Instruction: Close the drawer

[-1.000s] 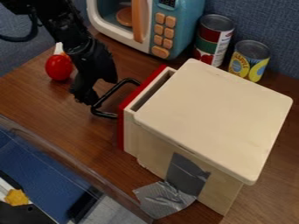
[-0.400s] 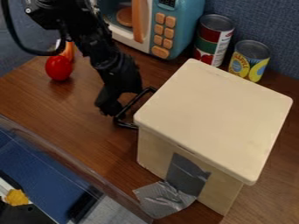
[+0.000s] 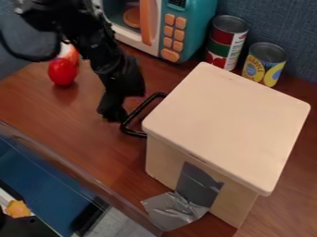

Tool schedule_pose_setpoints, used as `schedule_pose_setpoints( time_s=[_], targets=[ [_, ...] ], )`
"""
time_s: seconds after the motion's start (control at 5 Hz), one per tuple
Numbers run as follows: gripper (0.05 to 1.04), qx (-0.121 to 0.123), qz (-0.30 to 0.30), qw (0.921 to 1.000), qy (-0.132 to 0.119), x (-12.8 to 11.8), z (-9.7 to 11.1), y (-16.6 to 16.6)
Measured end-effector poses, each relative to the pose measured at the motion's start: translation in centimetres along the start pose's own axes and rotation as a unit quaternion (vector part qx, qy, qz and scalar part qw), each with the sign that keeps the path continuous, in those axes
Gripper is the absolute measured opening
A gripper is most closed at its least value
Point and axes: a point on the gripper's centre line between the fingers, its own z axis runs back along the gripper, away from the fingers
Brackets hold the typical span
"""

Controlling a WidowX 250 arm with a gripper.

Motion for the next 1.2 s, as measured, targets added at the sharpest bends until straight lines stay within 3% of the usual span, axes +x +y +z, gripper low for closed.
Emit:
schedule_pose_setpoints(
  time_s=[0.2,0.4,0.6,0.8,1.2],
  targets=[
    [1.001,0.055,0.110,0.9903,0.065,-3.0,2.2,-0.4],
    [1.001,0.089,0.183,0.9734,0.106,-3.8,4.6,-0.4],
    [1.001,0.049,0.232,0.9662,0.100,-4.0,6.5,-0.8],
    [1.001,0.013,0.258,0.9631,0.077,-3.3,9.2,-1.1],
    [1.001,-0.071,0.295,0.9522,0.033,-3.0,11.8,-1.6]
  ],
)
